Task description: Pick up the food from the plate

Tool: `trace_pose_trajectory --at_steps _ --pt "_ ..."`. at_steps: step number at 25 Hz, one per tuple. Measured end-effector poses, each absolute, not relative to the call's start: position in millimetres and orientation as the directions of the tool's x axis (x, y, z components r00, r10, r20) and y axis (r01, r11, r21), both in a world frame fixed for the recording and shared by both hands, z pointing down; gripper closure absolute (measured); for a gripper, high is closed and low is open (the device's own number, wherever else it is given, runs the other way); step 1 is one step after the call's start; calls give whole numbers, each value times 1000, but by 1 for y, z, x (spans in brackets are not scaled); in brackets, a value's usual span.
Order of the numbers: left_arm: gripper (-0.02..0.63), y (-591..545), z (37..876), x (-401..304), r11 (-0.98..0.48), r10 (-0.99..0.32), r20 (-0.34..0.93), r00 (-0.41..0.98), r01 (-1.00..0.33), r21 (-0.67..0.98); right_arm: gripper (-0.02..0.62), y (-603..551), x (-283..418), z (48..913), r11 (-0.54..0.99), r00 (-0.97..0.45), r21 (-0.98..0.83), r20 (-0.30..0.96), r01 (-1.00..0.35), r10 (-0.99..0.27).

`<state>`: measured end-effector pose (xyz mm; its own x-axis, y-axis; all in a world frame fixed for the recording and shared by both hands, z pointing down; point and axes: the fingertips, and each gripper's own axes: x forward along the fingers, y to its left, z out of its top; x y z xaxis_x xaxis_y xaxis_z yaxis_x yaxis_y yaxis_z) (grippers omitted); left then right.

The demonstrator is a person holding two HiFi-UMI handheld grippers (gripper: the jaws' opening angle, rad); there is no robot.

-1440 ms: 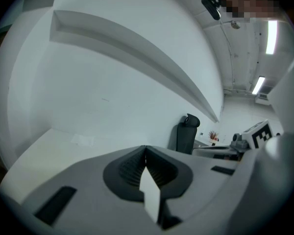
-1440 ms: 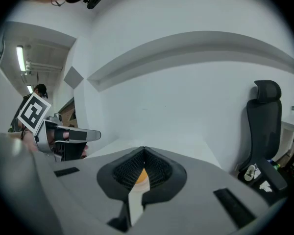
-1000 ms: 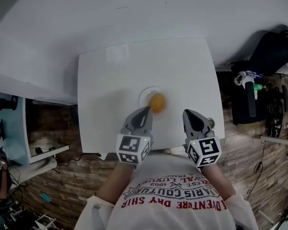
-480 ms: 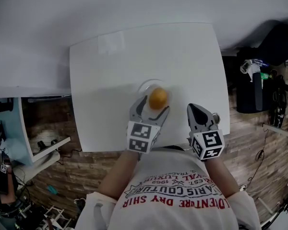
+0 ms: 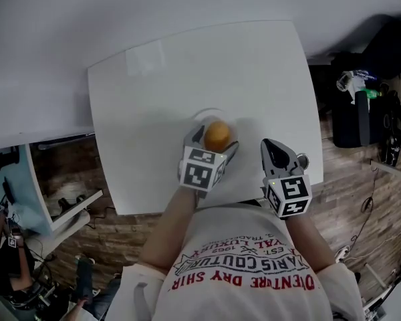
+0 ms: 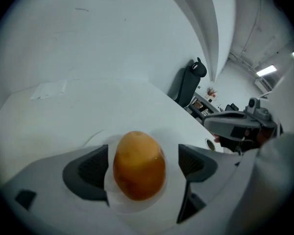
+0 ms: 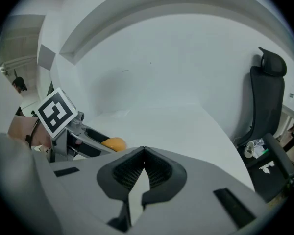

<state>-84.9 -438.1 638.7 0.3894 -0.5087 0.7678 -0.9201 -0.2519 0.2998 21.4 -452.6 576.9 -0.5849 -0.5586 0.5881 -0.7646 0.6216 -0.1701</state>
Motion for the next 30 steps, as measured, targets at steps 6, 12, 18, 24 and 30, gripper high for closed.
trace_pose_trajectory --at_steps 6,12,18,24,30 --pt "181 -441 657 -81 -276 -438 822 364 -925 262 586 -449 13 580 638 -605 -182 582 -748 -544" --pt "242 -440 665 -82 -276 -417 843 339 -931 238 586 -450 28 579 607 -585 -182 574 -773 -573" --pt "242 -442 665 -81 -265 -456 828 327 -938 225 586 -449 46 582 579 -558 -178 589 -796 -585" --pt "245 -439 662 -84 -265 -479 819 317 -941 209 586 -446 47 574 581 -562 -174 572 -795 -597" --pt "245 -441 625 -92 -254 -592 747 302 -950 182 586 -446 47 558 585 -565 -160 548 -795 -617"
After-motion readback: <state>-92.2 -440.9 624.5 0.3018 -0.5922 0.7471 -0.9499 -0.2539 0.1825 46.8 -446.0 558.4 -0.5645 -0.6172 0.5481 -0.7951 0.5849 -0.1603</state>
